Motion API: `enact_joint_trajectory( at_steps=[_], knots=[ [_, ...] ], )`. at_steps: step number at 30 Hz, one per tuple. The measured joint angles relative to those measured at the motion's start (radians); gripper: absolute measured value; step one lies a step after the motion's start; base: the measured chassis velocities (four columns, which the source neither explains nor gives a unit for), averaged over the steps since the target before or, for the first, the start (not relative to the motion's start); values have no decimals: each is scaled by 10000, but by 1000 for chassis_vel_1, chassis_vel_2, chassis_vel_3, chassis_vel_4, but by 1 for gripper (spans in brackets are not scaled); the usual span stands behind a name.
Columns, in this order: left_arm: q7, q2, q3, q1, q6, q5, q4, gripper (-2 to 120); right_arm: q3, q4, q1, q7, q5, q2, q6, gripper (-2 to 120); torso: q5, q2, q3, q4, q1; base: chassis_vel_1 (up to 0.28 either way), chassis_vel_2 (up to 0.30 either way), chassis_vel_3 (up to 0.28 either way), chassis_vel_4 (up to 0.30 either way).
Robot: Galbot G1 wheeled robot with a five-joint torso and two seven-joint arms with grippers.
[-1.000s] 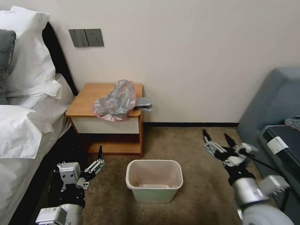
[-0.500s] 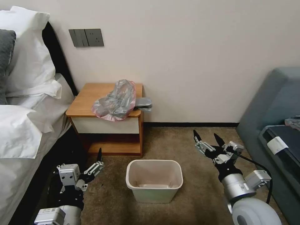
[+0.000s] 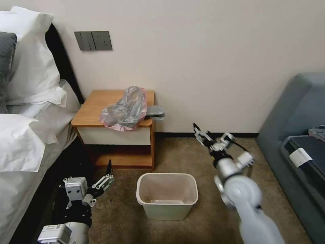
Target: Pick up the garbage bag from the table and place it over the trash can.
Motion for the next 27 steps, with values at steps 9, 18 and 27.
enact_joint_trajectory(
  at_steps=[9, 18, 27],
  knots=[
    [-3, -110, -3, -120, 65, -100, 0, 100, -227, -2064, 1377, -53, 2912, 511, -587, 100, 2, 0, -1, 0, 0, 0, 0, 0, 0],
    [32, -193, 52, -198, 78, -79, 1, 100, -352, -3296, 2268, -186, 3886, 766, -1119, 100, 2, 0, -2, -1, 0, 0, 0, 0, 0],
    [44, -218, 63, -209, 78, -72, 0, 100, -712, -4780, 2970, -977, 3112, 1277, -1258, 100, 2, -1, -1, -1, 0, 0, 0, 0, 0]
  ],
)
